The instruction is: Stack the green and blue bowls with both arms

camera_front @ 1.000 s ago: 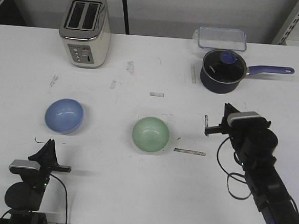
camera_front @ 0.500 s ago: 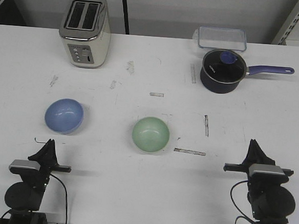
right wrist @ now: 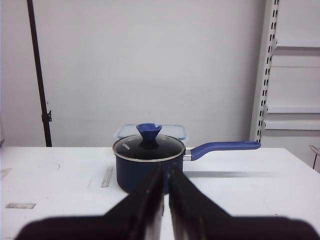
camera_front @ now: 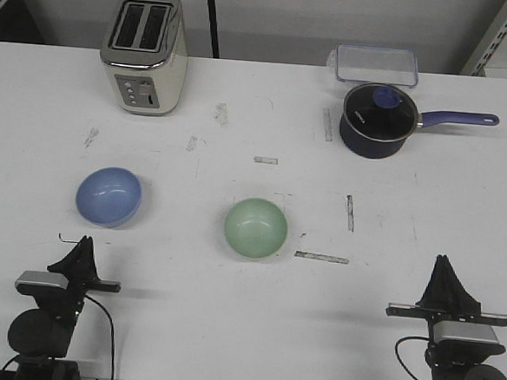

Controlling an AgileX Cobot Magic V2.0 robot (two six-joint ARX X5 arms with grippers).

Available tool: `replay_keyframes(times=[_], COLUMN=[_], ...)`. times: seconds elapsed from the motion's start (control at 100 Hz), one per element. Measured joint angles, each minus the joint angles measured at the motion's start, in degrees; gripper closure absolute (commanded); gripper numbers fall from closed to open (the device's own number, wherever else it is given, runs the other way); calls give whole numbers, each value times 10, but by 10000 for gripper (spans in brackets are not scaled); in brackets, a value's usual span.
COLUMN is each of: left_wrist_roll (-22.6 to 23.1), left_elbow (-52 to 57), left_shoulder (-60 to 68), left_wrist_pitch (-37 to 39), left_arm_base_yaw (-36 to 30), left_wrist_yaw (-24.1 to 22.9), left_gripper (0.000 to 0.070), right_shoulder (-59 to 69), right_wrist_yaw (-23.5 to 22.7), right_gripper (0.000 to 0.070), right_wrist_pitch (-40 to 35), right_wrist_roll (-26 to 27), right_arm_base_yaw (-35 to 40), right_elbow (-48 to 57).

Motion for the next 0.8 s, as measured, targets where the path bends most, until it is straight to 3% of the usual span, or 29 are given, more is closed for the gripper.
replay_keyframes(times=[0.5, 0.68, 0.8], left_wrist_roll=[-1, -59, -67], left_elbow=[0, 0, 10], left_shoulder=[0, 0, 1], left_wrist_pitch=[0, 18, 11], left_arm_base_yaw=[0, 0, 0], left_wrist_yaw=[0, 0, 2], left_gripper=[698, 698, 698], right_shoulder=[0, 0, 0], right_wrist_yaw=[0, 0, 1], right_gripper=[693, 693, 693], right_wrist_pitch=[0, 0, 0], right_wrist_roll=[0, 0, 0], right_arm_base_yaw=[0, 0, 0], right_elbow=[0, 0, 0])
